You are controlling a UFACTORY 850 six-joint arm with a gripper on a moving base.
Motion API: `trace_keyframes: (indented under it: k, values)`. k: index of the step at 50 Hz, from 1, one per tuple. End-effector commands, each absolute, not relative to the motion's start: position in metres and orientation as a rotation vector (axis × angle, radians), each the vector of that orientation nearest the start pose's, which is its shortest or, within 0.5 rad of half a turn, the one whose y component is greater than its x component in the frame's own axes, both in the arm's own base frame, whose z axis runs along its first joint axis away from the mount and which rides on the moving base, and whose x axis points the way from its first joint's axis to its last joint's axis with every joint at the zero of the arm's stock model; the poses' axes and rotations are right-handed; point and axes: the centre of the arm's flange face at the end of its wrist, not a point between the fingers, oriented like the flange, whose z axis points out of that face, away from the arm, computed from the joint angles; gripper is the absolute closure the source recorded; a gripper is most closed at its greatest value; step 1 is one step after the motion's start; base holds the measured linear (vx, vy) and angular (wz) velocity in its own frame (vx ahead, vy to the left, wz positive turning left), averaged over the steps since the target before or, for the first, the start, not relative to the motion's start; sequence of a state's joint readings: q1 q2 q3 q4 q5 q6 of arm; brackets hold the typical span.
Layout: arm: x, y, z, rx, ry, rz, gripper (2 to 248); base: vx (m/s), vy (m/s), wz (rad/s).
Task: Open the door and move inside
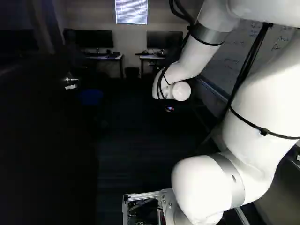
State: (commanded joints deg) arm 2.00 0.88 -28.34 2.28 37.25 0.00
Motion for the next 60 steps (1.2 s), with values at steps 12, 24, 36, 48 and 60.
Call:
trace_keyframes:
  k: [12,24,36,48,60]
  values:
    - [0.4152,0.0123,0.4195,-2.614,0.016,-1.712,3,0.224,-0.061,-0.025]
    - [0.4152,0.0123,0.4195,-2.614,0.016,-1.712,3,0.238,-0.057,-0.022]
    - [0.4152,0.0123,0.4195,-2.614,0.016,-1.712,3,0.247,-0.056,-0.023]
    - [0.4152,0.0123,0.4195,-2.614,0.016,-1.712,3,0.253,-0.023,-0.036]
    - [0.4152,0.0123,0.4195,-2.614,0.016,-1.712,3,0.263,0.000,-0.018]
